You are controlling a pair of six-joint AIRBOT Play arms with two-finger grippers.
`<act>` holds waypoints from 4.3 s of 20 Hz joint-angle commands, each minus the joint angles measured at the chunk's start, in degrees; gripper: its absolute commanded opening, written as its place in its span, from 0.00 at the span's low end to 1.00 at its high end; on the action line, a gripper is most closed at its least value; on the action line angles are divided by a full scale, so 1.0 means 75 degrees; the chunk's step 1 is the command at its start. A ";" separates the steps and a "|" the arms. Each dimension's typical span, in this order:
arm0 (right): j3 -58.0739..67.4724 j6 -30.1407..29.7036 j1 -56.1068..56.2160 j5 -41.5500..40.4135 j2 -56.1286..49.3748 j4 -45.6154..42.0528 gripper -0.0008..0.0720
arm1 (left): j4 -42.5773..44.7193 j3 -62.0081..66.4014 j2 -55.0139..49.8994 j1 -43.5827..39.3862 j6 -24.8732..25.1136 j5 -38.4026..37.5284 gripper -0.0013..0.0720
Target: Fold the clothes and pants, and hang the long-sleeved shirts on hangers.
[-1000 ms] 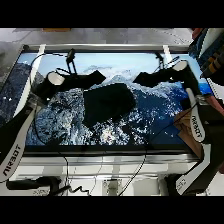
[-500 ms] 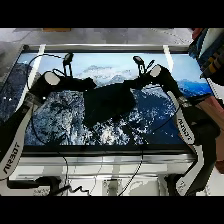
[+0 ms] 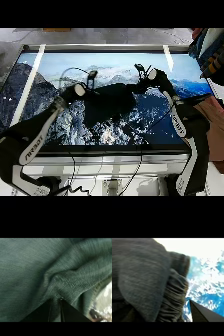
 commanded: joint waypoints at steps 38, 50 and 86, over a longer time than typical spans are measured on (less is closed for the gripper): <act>0.0262 -0.0982 0.0388 0.0388 -0.0029 0.7204 0.05 | 0.3920 -0.0003 0.4841 0.1259 0.0079 -0.2903 0.05; 0.0262 0.1603 -0.5050 0.0810 0.3547 0.4951 0.05 | 0.5872 -0.0003 0.6012 0.1271 0.0070 -0.3281 0.05; 0.0262 0.1116 -0.1964 0.3858 0.5412 -0.1274 0.05 | 0.5770 -0.0003 0.6012 0.1268 -0.0408 -0.3328 0.05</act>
